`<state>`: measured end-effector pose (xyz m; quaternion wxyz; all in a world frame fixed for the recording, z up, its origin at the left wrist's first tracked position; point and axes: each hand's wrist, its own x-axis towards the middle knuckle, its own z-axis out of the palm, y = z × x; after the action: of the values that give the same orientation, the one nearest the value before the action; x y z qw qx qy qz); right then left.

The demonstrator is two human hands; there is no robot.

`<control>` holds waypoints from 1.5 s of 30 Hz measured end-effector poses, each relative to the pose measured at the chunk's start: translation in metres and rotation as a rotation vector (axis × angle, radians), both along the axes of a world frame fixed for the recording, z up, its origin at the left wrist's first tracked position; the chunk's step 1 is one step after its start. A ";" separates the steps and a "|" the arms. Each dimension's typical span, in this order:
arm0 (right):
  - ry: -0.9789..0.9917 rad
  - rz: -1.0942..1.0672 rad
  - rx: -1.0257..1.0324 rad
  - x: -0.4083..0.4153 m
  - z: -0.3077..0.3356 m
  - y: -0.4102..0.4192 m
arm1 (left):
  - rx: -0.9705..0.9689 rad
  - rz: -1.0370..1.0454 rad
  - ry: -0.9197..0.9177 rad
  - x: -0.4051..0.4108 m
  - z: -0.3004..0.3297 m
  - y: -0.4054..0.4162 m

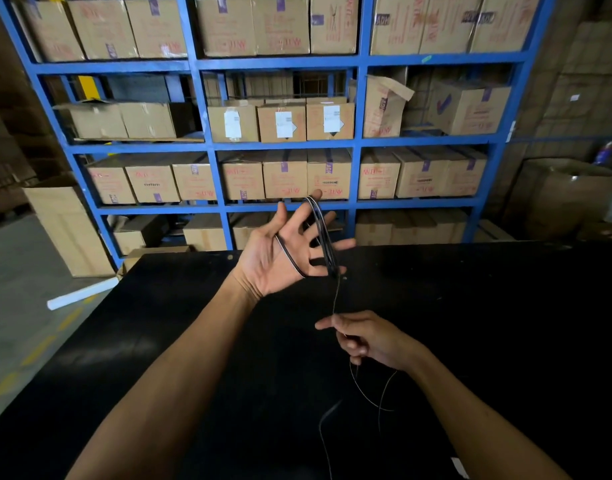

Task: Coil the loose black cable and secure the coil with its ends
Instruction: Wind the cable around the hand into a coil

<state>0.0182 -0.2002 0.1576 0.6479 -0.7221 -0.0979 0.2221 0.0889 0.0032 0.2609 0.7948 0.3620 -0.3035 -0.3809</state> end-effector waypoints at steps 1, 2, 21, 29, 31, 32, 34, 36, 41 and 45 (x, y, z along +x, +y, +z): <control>0.012 0.018 -0.011 0.001 0.001 -0.001 | 0.003 0.012 0.000 0.001 0.001 0.003; 0.020 0.026 -0.020 0.002 0.001 -0.003 | 0.012 0.025 -0.001 0.001 0.001 0.005; -0.558 0.044 -0.926 0.039 0.126 -0.019 | 0.689 -0.200 -0.001 -0.008 -0.053 0.011; -0.294 -0.367 -0.115 -0.016 0.052 0.022 | 0.395 0.396 0.155 0.027 -0.034 0.035; -0.223 -0.281 -0.031 -0.028 0.020 0.027 | 0.238 0.450 0.206 0.030 -0.021 0.040; -0.194 -0.238 -0.014 -0.034 0.007 0.029 | 0.165 0.422 0.218 0.030 -0.015 0.041; -0.149 -0.196 -0.061 -0.040 -0.015 0.030 | 0.086 0.324 0.198 0.023 -0.007 0.039; -0.113 -0.267 -0.176 -0.035 -0.022 0.026 | 0.084 0.175 0.149 0.016 -0.001 0.036; -0.259 -0.489 -0.647 0.018 -0.005 -0.004 | 0.279 -0.185 0.058 -0.016 -0.009 0.024; -0.510 -0.321 -0.931 0.046 0.070 -0.022 | 0.615 -0.355 0.020 -0.023 -0.050 0.014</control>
<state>0.0643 -0.2226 0.2272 0.2420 -0.9689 -0.0319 -0.0415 0.0658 0.0172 0.2107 0.5732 0.5221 -0.2250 -0.5901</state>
